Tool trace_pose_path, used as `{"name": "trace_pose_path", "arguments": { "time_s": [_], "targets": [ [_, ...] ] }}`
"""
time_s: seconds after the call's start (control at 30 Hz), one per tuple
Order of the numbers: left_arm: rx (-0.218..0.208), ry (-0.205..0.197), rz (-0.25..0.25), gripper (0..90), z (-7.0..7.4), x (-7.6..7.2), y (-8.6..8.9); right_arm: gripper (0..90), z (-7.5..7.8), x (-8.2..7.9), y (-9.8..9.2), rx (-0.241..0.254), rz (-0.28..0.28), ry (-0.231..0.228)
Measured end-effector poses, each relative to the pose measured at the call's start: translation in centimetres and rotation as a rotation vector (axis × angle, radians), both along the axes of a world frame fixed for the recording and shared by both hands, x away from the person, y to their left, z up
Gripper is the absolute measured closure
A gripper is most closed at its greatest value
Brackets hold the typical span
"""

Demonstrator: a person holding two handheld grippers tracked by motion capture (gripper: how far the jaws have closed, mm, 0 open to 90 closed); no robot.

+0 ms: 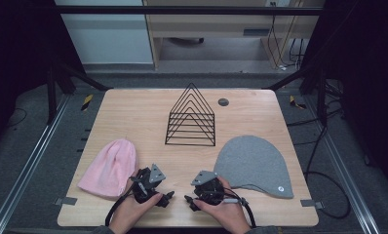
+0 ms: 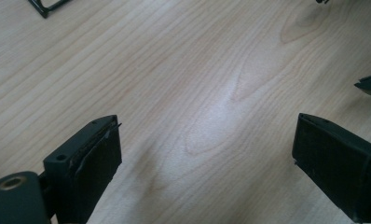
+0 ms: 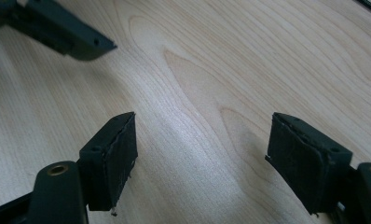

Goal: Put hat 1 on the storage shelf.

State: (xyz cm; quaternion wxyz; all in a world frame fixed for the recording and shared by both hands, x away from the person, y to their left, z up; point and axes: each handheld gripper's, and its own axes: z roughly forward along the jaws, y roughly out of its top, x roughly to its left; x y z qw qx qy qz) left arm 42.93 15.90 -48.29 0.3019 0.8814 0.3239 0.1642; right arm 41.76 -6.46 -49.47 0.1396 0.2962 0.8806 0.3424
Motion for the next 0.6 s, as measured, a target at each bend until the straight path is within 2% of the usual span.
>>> {"name": "trace_pose_path", "arguments": {
  "time_s": [0.2,0.33,0.37,0.4,0.43,0.47,0.5,0.6],
  "targets": [
    [-0.011,-0.012,0.005,7.8,0.6,0.3,0.6,24.4,-0.1,0.1,0.0,-0.008,-0.005,-0.001],
    [-0.023,-0.029,0.017,8.9,1.9,1.0,2.0,22.9,-0.1,0.2,-0.3,-0.012,-0.024,0.013],
    [-0.024,-0.034,0.027,9.0,2.3,1.5,2.7,22.0,0.0,0.2,-0.3,-0.007,-0.04,0.019],
    [-0.002,-0.033,0.033,9.0,2.8,2.4,3.9,19.7,0.0,0.3,-0.4,0.004,-0.05,0.023],
    [-0.012,-0.018,0.048,9.2,3.0,3.1,4.7,18.8,0.1,0.4,-0.5,0.009,-0.056,0.028],
    [-0.012,-0.018,0.048,9.8,3.0,3.1,4.7,18.8,0.1,0.4,-0.5,0.009,-0.056,0.028],
    [-0.023,-0.015,0.057,11.0,3.4,3.7,5.6,17.3,0.2,0.4,-0.5,0.018,-0.05,0.03],
    [0.034,-0.055,0.082,12.4,4.9,5.5,7.8,17.4,0.3,0.3,-0.5,0.025,-0.043,0.026]
  ]
}}
